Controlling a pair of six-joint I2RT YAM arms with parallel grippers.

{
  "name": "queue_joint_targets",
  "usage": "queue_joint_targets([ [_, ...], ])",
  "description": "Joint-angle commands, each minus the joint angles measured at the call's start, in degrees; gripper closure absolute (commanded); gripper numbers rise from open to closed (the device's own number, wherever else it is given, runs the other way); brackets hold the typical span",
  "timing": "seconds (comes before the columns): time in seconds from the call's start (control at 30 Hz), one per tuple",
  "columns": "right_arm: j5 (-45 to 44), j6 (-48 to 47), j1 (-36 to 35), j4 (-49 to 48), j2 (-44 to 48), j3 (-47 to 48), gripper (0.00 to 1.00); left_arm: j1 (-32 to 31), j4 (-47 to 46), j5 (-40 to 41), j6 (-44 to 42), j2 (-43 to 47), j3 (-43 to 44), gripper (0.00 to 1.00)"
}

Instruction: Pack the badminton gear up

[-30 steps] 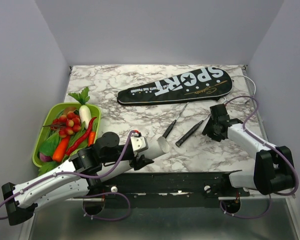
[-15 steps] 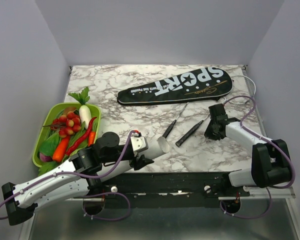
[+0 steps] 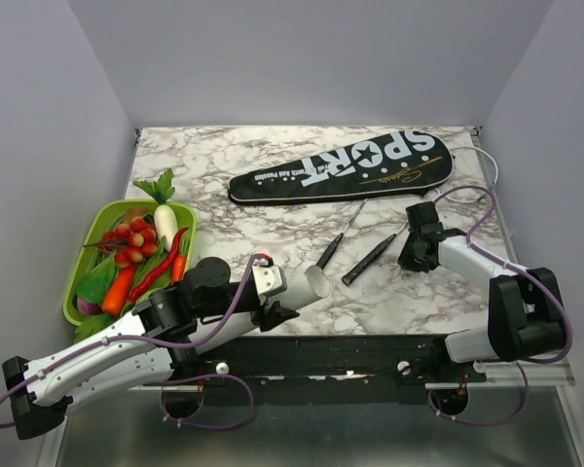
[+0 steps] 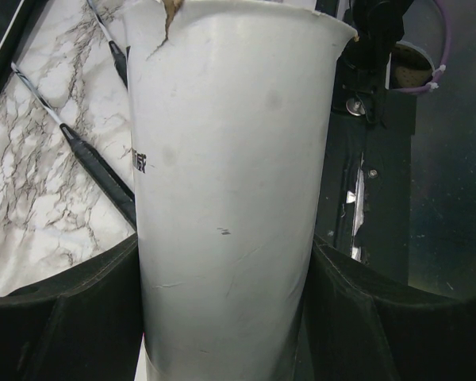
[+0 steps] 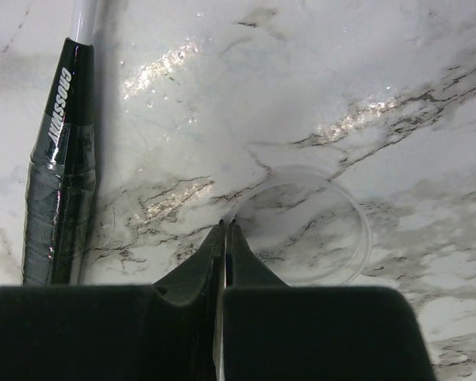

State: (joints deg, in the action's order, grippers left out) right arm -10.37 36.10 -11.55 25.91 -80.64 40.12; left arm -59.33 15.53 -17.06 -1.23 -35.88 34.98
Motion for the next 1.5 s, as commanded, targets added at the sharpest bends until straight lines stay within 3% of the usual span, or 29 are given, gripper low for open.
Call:
queue_joint_targets([
  [0.0,1.0,-0.3,0.2,-0.4,-0.9,0.3,0.93,-0.2,-0.8,-1.0,2.5,0.8,0.5,1.0],
  [0.3,7.8,-2.3,0.2,1.4,7.1,1.9,0.99,-0.2,-0.9,-1.0,2.5,-0.2,0.4,1.0],
  [0.6,33.3,-6.4,0.0,4.5,24.5,5.8,0.99,-0.2,-1.1,-2.2,2.6,-2.9,0.6,1.0],
  [0.83,51.6,-5.1,-4.5,3.1,32.3,9.0,1.0,-0.3,-2.3,-6.2,3.1,-5.3,0.7,1.0],
  [1.13,55.3,-1.6,-18.9,-3.1,33.6,11.5,0.99,-0.3,-3.1,-8.3,3.3,-7.2,0.7,1.0],
  [1.47,56.3,0.6,-28.3,-9.3,32.9,10.2,0.99,-0.3,-3.6,-8.7,3.3,-6.6,0.4,1.0],
])
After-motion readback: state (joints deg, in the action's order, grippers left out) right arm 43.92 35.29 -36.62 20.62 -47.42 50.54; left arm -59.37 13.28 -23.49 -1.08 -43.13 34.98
